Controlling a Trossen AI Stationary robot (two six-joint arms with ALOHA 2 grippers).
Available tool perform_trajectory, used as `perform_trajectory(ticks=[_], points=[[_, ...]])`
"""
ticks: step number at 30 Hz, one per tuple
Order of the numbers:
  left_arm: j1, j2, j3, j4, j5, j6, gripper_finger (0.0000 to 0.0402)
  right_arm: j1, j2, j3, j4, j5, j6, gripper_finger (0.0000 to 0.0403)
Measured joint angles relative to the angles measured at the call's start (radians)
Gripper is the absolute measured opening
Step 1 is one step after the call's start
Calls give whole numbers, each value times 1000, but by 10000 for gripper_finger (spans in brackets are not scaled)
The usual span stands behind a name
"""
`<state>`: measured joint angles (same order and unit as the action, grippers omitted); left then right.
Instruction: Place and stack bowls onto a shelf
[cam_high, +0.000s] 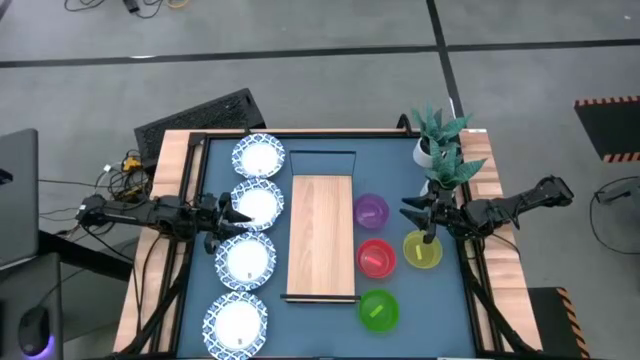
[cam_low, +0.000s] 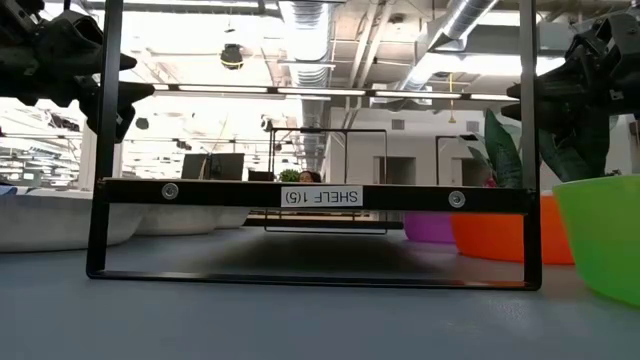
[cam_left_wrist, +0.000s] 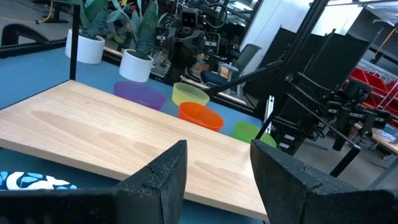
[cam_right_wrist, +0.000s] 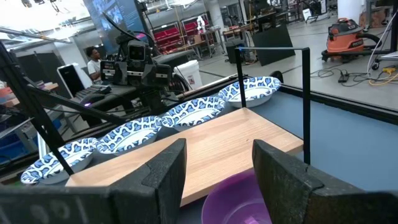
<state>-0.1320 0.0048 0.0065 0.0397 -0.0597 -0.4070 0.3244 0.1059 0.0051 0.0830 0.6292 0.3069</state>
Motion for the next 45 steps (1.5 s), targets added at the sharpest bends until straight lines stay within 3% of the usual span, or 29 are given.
perform_trajectory(ticks=[25,36,39,45], points=[[0,0,0,1,-9,-8,162,0,0,0,0,0,0,209],[0,0,0,-1,10,-296,162,0,0,0,0,0,0,209],[0,0,0,5,-34,-323,162,0,0,0,0,0,0,209],[0,0,0,33,-221,-416,162,0,0,0,1,0,0,209]])
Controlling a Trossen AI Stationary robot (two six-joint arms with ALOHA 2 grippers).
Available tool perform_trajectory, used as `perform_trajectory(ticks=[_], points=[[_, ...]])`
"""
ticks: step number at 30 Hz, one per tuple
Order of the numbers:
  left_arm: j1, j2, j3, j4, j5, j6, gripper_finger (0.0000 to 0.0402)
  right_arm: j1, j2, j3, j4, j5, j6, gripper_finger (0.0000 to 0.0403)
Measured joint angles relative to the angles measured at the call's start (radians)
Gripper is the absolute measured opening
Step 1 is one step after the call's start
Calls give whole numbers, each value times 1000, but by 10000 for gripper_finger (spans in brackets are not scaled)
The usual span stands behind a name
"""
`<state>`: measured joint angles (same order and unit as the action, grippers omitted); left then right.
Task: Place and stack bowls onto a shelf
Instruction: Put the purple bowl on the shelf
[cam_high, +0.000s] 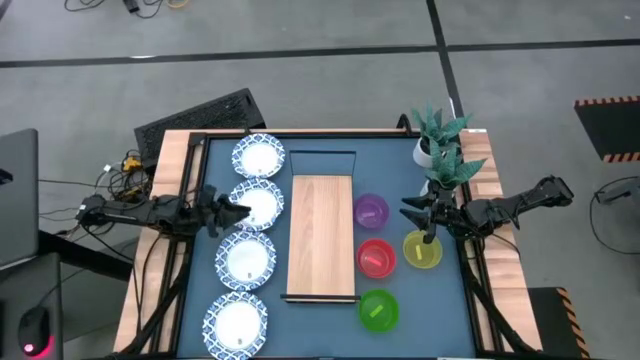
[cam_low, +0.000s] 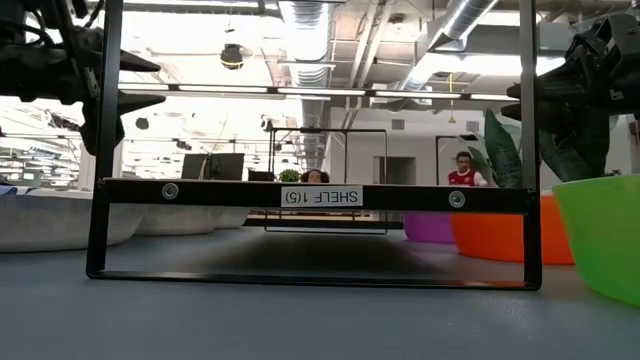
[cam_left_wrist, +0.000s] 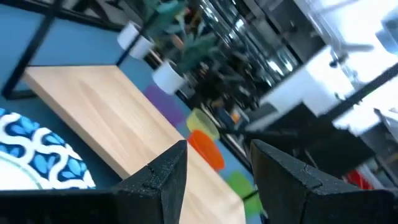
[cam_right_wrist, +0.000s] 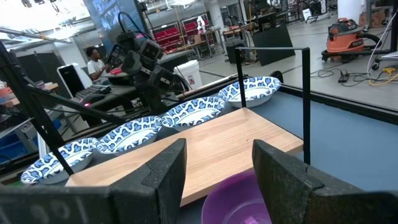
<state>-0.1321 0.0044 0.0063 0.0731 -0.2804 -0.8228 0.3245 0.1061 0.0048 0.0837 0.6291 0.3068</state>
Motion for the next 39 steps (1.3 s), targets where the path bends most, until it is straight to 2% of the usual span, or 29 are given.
perform_trajectory(ticks=[5,13,24,26,33,36,39], points=[[0,0,0,7,-30,-19,162,0,0,0,7,0,0,209],[0,0,0,16,-184,-171,162,0,0,0,14,0,13,209],[0,0,0,66,-331,-183,162,0,-1,5,18,0,393,209],[0,0,0,77,-345,-188,162,-2,-1,6,18,0,422,209],[0,0,3,130,-335,-176,165,-53,-3,7,174,3,460,209],[0,6,19,115,-337,-145,176,-86,-3,14,262,3,419,209],[0,8,51,128,-347,-106,195,-121,-3,57,271,6,354,209]])
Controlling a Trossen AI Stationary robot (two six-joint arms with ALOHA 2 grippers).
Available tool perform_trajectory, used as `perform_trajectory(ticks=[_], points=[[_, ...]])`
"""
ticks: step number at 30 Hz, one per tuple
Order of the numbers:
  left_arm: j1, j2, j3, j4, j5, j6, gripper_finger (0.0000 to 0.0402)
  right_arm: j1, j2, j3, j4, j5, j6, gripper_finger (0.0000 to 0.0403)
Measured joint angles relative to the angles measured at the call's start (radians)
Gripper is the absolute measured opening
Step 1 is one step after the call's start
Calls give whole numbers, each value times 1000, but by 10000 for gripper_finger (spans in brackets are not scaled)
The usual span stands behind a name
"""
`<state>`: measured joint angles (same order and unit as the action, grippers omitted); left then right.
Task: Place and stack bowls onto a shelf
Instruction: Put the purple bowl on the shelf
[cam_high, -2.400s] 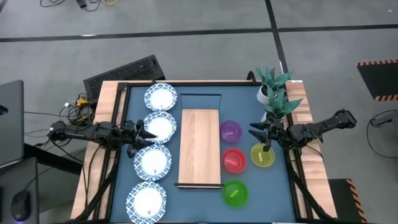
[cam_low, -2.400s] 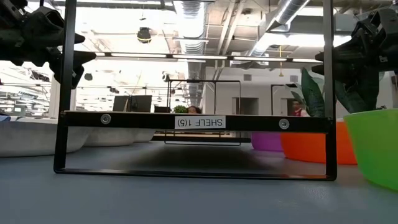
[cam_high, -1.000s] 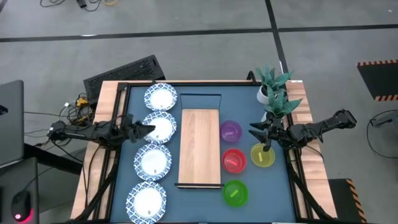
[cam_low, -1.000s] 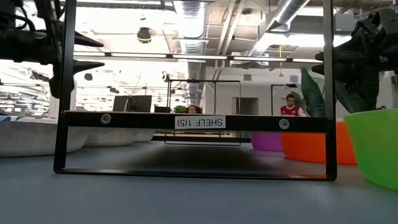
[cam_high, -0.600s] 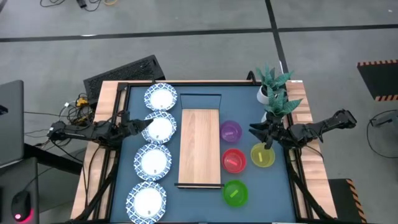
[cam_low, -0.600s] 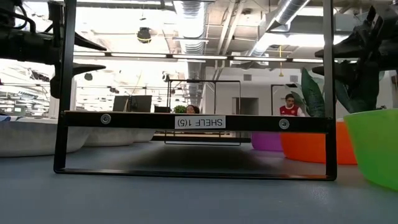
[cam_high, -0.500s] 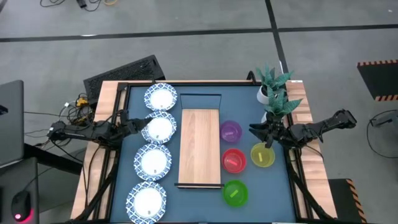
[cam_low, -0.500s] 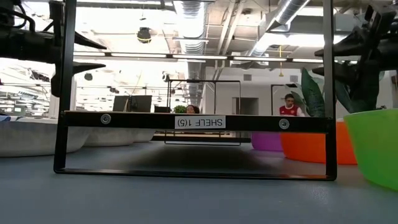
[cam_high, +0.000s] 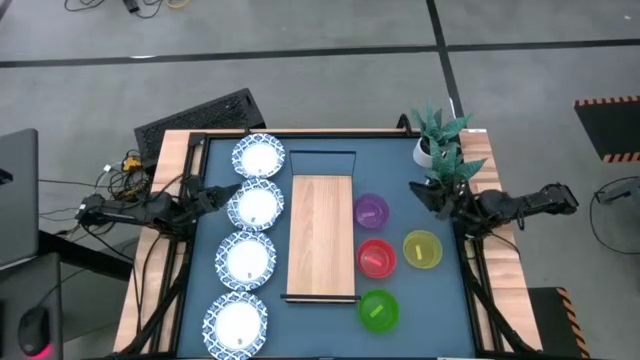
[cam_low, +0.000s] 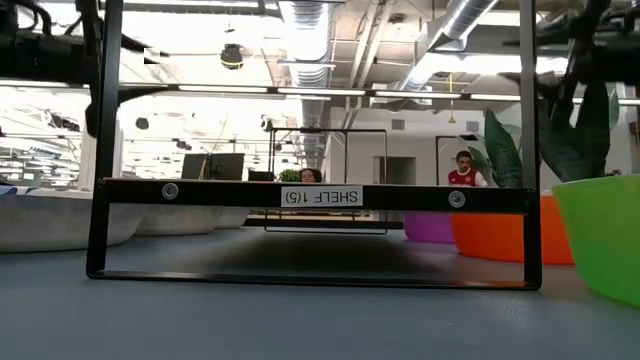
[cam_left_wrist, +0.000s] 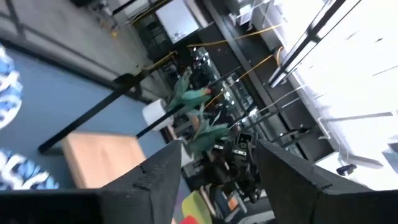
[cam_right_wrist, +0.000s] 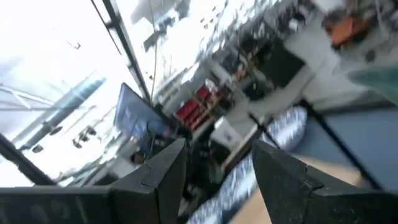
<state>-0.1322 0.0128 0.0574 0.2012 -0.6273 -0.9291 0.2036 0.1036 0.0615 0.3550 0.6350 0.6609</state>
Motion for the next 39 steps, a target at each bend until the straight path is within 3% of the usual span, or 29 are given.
perform_trajectory(ticks=[7,15,27,34,39], points=[[0,3,76,-7,0,84,250,-68,53,142,-23,29,-163,209],[0,117,224,-37,10,191,272,-125,234,350,-259,46,-199,223],[20,451,647,-585,-77,223,272,-248,641,770,-786,40,-218,240],[65,537,837,-800,-76,270,272,-273,908,1046,-968,-28,-344,240],[99,567,899,-901,-5,253,272,-278,1092,1222,-1172,-129,-348,240]])
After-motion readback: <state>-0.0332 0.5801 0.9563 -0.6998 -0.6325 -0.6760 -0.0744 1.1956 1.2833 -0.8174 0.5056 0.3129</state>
